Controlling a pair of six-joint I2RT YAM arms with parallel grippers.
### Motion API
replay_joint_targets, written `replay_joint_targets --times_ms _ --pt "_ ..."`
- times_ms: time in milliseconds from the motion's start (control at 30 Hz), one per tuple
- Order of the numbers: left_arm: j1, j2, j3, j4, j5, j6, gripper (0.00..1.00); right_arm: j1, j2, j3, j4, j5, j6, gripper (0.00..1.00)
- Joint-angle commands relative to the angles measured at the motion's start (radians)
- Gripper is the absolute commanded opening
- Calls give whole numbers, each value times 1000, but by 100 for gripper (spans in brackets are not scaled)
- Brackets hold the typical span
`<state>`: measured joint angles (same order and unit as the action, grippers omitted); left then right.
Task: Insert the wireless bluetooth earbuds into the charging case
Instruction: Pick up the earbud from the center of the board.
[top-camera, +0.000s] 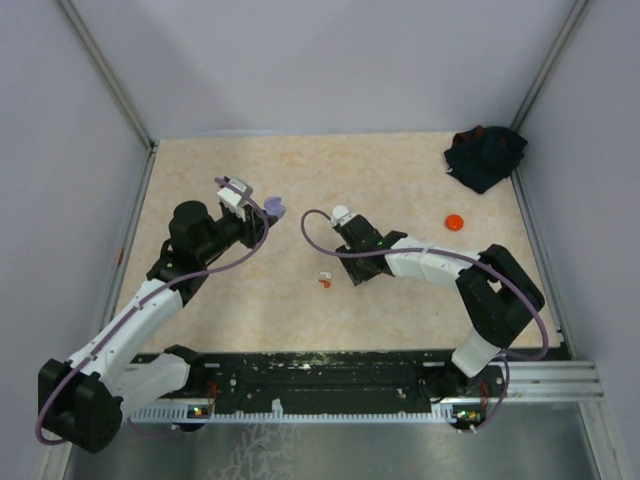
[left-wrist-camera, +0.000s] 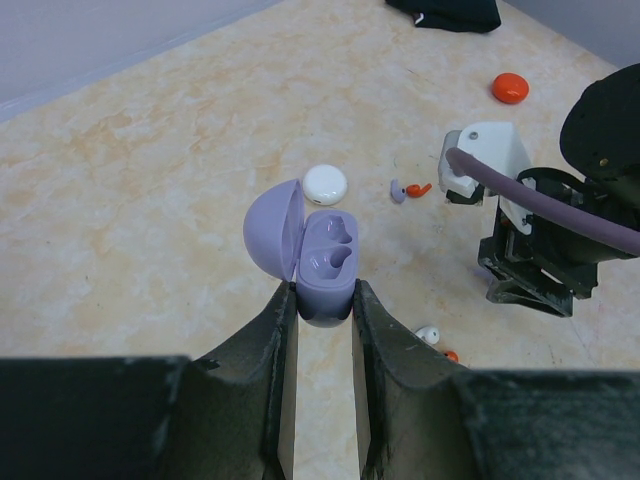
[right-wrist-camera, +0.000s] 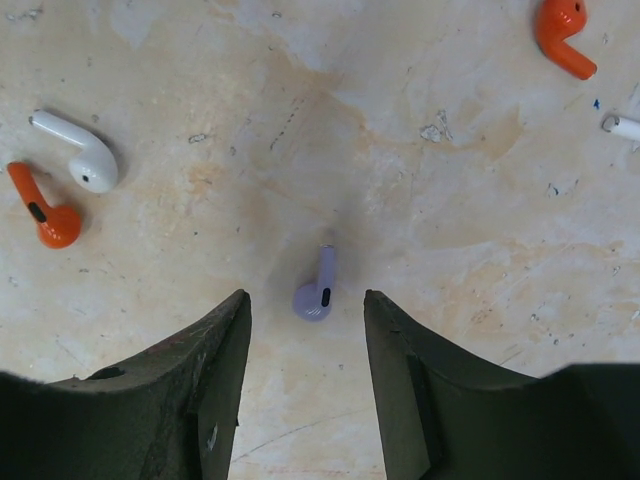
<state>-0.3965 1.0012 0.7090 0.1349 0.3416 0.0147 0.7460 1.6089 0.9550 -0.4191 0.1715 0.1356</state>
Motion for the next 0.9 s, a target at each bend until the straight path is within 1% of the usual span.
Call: replay_joint_targets --times_ms 0,367,867 --pt "8 -16 -3 36 12 -10 1 6 11 -13 24 53 15 50" --pt "9 -13 -3 36 14 -11 1 2 29 -12 -13 135 -6 50" --pt "10 -13 -4 35 13 -11 1 -39 29 -5 -25 181 -19 50"
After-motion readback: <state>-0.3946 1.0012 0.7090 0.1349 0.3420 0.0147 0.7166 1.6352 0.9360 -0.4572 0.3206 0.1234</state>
